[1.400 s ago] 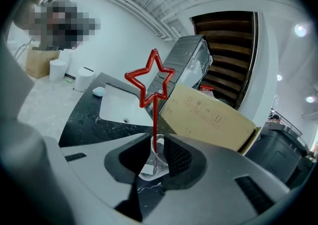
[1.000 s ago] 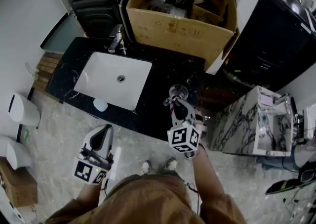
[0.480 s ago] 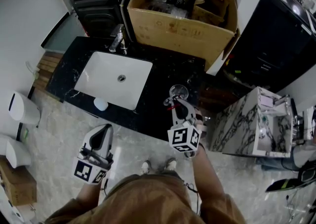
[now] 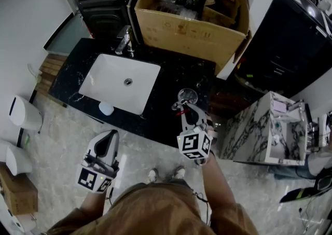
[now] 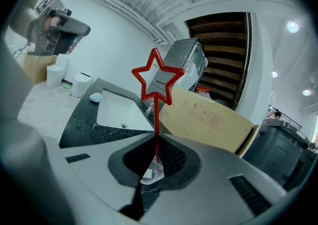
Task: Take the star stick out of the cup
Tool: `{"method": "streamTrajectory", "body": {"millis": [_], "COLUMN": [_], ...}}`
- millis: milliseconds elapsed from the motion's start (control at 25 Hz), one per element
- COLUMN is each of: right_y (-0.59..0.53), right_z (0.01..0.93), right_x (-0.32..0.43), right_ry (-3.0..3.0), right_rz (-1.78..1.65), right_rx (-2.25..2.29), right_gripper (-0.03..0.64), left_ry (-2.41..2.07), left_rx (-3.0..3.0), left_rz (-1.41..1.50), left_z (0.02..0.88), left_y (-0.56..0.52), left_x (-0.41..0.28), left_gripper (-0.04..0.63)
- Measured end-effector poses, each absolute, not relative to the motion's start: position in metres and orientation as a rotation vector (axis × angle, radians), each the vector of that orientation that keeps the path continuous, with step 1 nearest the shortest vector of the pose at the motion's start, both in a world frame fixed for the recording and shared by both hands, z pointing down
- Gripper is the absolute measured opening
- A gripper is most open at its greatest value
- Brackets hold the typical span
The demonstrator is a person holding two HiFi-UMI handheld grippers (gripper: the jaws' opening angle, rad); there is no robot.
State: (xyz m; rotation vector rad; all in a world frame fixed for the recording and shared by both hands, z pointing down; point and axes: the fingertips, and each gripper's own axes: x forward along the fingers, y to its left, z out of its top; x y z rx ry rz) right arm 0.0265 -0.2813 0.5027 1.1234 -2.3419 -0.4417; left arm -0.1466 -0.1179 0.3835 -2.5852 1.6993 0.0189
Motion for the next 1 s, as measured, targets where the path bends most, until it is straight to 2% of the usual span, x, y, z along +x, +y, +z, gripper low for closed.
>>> {"method": "streamTrajectory", "body": {"millis": [1000], "right_y": [-0.265], "right_z": [0.474], "right_x": [0.034], "right_ry": [-2.374], "right_rz": [-0.442], "right_rx": [1.165], "right_gripper": [0.014], "left_ry": [1.65], "left_rx": [-2.597], "left_rz": [0.067], "left_z": [0.378], "left_y": [-0.109], "left_x": [-0.134], "left_gripper": [0.002]}}
